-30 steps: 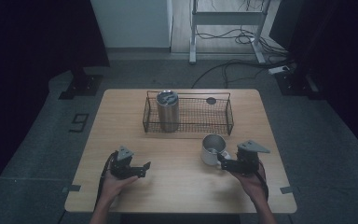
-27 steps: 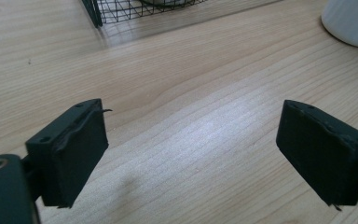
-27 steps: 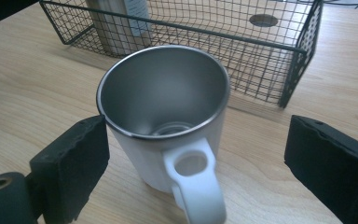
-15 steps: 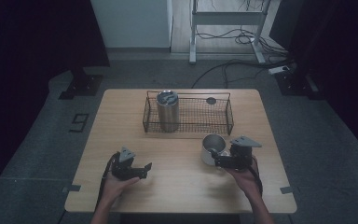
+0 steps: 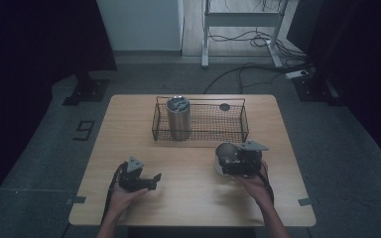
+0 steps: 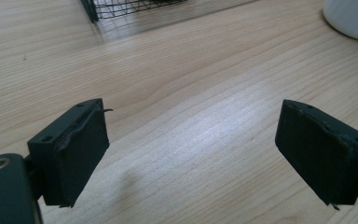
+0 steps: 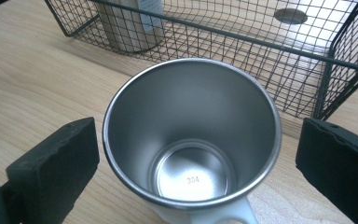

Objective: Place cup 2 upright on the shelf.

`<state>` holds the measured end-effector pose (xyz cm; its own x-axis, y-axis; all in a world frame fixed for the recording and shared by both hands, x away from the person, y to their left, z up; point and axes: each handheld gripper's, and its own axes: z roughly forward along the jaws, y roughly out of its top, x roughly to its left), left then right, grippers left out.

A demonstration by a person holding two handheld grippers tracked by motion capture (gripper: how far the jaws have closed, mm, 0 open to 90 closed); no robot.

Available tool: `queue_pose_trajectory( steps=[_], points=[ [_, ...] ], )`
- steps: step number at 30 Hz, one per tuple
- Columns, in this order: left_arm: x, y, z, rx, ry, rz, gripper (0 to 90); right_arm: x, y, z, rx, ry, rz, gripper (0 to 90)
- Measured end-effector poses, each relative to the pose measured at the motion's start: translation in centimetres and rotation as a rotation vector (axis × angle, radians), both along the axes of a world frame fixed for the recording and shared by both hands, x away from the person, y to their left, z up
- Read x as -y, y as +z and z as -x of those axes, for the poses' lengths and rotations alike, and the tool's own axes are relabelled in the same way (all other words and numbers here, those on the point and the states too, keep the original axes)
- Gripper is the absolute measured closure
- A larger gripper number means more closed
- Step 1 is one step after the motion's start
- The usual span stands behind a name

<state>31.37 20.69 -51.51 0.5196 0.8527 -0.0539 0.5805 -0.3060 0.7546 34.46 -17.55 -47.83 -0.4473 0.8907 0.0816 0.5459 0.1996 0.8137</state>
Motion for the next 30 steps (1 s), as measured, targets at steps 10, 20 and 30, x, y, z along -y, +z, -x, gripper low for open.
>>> queue_pose_trajectory(
  steps=[10,20,30],
  points=[
    [-0.1,-0.1,0.0,-0.008,0.000,-0.001,9.5,-0.7,-0.9,-0.7,-0.018,0.003,0.029,0.0],
    [-0.1,-0.2,0.0,-0.009,0.001,-0.004,9.6,-1.3,-2.2,-1.2,-0.041,0.005,0.073,0.8],
    [0.1,-0.4,0.0,-0.015,-0.004,-0.011,9.6,-1.2,-2.4,-1.0,-0.027,0.032,0.090,7.3]
  ],
)
